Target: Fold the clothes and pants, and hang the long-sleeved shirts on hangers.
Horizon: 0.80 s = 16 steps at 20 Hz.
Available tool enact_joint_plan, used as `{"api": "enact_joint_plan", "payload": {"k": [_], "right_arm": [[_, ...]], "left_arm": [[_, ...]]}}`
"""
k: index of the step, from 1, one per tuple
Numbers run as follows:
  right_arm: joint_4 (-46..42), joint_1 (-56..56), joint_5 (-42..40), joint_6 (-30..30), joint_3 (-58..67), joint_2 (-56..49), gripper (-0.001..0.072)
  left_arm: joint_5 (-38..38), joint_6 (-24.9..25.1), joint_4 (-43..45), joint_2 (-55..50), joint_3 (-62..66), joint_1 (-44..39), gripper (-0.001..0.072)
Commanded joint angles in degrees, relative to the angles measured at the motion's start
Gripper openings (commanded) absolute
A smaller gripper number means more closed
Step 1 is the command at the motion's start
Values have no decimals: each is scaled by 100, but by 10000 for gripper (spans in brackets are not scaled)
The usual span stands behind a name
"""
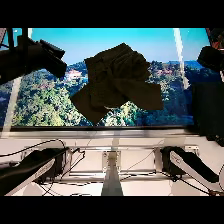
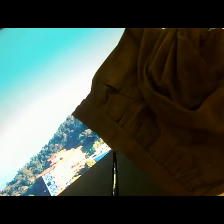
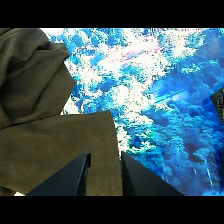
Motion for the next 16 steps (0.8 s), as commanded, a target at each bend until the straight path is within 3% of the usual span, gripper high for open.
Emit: {"api": "enact_joint_plan", "payload": {"k": [1,11,16], "right_arm": [[0,2,2,2,2,2,236],[2,2,-13,2,2,0,236],[-2,-4,-1091,125,0,-2,236]], "left_arm": [[2,2,0,2,-2,4,22],[0,0,0,2,-2,4,22],[35,0,-44,2,-2,-4,22]]}}
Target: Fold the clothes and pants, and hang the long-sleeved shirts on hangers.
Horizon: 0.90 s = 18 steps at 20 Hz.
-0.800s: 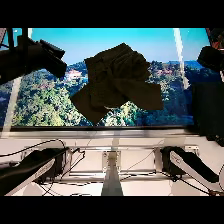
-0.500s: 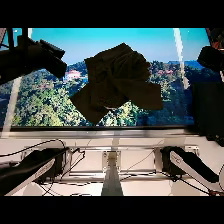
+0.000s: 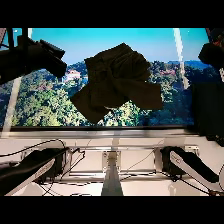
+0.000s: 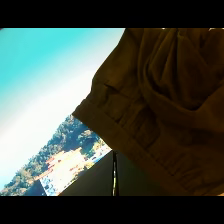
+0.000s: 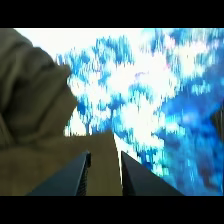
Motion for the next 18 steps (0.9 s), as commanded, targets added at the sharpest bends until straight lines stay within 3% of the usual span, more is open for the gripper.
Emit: {"api": "enact_joint_plan", "payload": {"k": [1,2,3,4,5,7,11,13,14,16,17,18], "right_arm": [[219,-4,-514,210,0,-31,235],[542,-2,-463,136,0,-81,230],[1003,59,-243,-168,0,-164,135],[1351,203,61,-732,0,-273,62],[1593,490,426,-1410,-2,-424,34],[1635,1329,732,-2304,-52,-717,35],[997,3429,415,-3858,-275,-1353,38],[282,4360,-85,-4142,-417,-1707,42],[92,4734,-404,-4162,-474,-1904,115],[-46,5246,-935,-4234,-525,-2315,415],[-57,5438,-1207,-4232,-522,-2538,506],[-46,5606,-1451,-4232,-522,-2743,506]], "left_arm": [[72,0,-37,-11,-2,-4,21],[50,0,-13,-37,-2,0,22],[-17,0,-13,-79,-4,0,21],[-101,2,-11,-138,-4,0,22],[-269,2,39,-192,-4,0,21],[-503,4,199,-225,-4,2,22],[-540,0,348,68,-4,479,22],[-667,0,348,345,-7,1088,22],[-817,0,345,476,-9,1458,22],[-1102,2,321,741,-68,2251,22],[-1161,0,326,872,-146,2590,22],[-1156,-2,323,984,-240,2863,22]]}}
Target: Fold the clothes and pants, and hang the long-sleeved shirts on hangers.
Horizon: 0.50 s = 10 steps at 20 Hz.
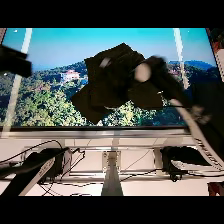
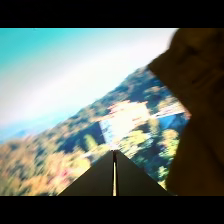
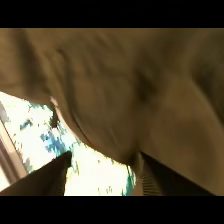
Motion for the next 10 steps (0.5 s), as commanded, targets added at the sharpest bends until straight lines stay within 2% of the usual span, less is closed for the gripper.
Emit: {"api": "enact_joint_plan", "payload": {"k": [1,3,4,6,7,10], "right_arm": [[-302,876,-1023,-271,-57,-719,520],[-310,1121,-1338,-439,-57,-1047,644],[-313,1211,-1394,-608,-52,-1185,644],[-323,1329,-1539,-754,-52,-1381,644],[-334,1346,-1644,-752,-52,-1447,644],[-450,1362,-1974,-758,-52,-1602,644]], "left_arm": [[-238,-4,-31,407,-236,1071,22],[-229,-4,-44,415,-404,1244,27],[-212,-4,-44,393,-505,1237,75],[-160,-70,-175,345,-734,1222,449],[-63,-234,-179,323,-861,1222,563],[22,-409,-195,199,-1080,1222,570]]}}
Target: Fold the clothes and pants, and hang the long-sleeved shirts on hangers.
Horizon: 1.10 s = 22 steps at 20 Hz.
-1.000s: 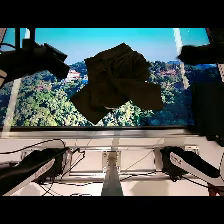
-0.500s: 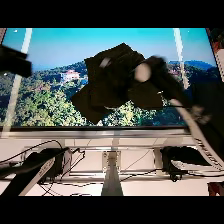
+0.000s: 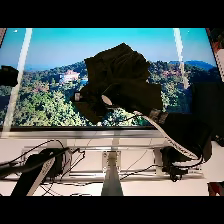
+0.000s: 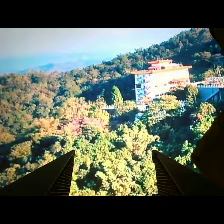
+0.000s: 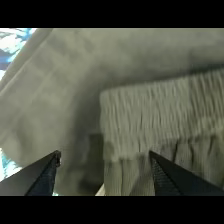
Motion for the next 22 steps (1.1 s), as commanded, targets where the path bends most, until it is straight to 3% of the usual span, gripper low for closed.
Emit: {"api": "enact_joint_plan", "payload": {"k": [1,4,7,9,10,11,12,13,14,15,18,19,22], "right_arm": [[-98,96,-426,-190,-2,-251,644],[-358,96,-645,-492,-2,-378,620],[-667,72,-883,-476,0,-435,459],[-730,24,-765,-481,15,-520,416],[-831,15,-695,-481,22,-525,241],[-909,13,-619,-481,70,-518,119],[-973,11,-529,-479,199,-518,51],[-994,-11,-461,-474,361,-505,27],[-1003,-46,-455,-431,553,-461,27],[-1054,-116,-428,-426,769,-391,27],[-1364,-540,-278,254,1386,-20,27],[-1440,-785,-164,492,1578,168,27],[-1532,-1762,210,944,1939,844,26]], "left_arm": [[96,-168,-83,-125,-247,50,570],[96,-173,-87,-280,-258,50,570],[98,-170,-507,-422,-258,50,569],[144,-166,-931,-557,-271,50,569],[197,-166,-1080,-649,-291,50,568],[284,-168,-1139,-734,-330,50,567],[380,-168,-1152,-837,-380,50,567],[461,-166,-1154,-935,-435,50,560],[490,-164,-1152,-1043,-496,50,456],[485,-164,-1134,-1141,-549,52,296],[529,101,-1069,-1248,-776,55,80],[525,299,-1071,-1239,-872,55,23],[481,483,-1106,-1235,-1390,55,22]]}}
